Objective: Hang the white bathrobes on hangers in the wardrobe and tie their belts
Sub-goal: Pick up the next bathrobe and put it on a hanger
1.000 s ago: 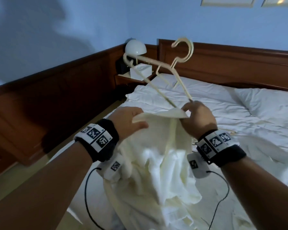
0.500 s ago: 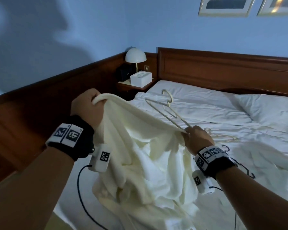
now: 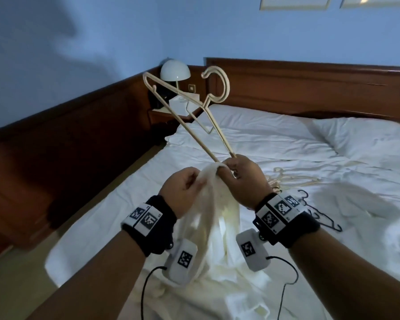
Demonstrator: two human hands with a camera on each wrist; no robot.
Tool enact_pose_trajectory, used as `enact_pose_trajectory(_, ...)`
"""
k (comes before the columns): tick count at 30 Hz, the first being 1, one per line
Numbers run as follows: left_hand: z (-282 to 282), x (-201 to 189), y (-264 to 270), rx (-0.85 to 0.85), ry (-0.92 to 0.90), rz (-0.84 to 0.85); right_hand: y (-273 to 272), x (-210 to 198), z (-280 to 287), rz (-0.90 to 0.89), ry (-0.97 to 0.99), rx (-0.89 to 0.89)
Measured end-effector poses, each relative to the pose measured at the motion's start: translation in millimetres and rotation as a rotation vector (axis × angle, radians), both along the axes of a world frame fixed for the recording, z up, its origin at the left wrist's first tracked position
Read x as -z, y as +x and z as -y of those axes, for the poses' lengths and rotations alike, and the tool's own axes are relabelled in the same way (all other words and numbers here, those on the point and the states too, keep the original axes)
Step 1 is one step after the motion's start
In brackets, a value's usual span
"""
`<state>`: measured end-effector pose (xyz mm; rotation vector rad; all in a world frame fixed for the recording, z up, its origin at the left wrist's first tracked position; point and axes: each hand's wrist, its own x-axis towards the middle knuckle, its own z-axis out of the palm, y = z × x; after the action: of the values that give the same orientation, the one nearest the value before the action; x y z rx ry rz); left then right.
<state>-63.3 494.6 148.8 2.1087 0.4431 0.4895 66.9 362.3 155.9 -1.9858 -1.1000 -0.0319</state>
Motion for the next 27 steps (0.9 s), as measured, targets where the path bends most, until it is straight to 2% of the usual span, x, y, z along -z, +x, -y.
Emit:
enact_pose_trajectory(4,0.4,-6.0,-0.8,0.033,-0.055,0.125,1.2,38.0,12.3,-0.098,-0.045,0.023)
enact_pose_trajectory(8,-0.2,-9.4,-4.6,0.13,-0.412,0.237,-1.6,87.4,22.1,-0.155,-0.289,0.029)
enact_pose_trajectory(9,-2.3,-10.4,-6.3,0.101,-0.418,0.268,0.1,91.6,24.8,-0.191,-0.305,0.044)
enact_pose_trajectory(10,-5.3,-12.1,-8.8,0.035,-0.338,0.277,4.5,94.0,27.8,-0.222,-0.295,0.07)
enact_pose_trajectory(12,-15.2,-12.9,-19.2,-0.113,-0.028,0.177,12.0,88.6,33.5,-0.237,-0.231,0.134)
enact_pose_trajectory(14,-23.9,-10.6,-33.6,-0.254,0.223,-0.111,18.8,74.9,36.9,-0.206,-0.138,0.165)
enact_pose_trajectory(16,-21.7,-3.0,-41.9,-0.307,0.349,-0.332,20.4,55.7,37.7,-0.177,-0.038,0.172)
enact_pose_trajectory(17,-17.8,4.9,-41.8,-0.299,0.413,-0.334,19.3,43.9,37.1,-0.184,-0.003,0.175)
enact_pose_trajectory(19,-4.6,20.7,-36.2,-0.213,0.488,-0.138,16.6,24.0,34.9,-0.212,0.048,0.143)
enact_pose_trajectory(22,15.5,30.3,-27.9,-0.013,0.351,0.169,6.8,7.0,28.8,-0.336,0.037,0.028)
enact_pose_trajectory(25,29.4,33.3,-27.0,0.081,0.274,0.23,-0.5,3.4,24.9,-0.473,0.016,-0.024)
enact_pose_trajectory(27,35.3,40.0,-27.4,0.095,0.231,0.176,-3.8,2.5,24.0,-0.492,0.006,-0.053)
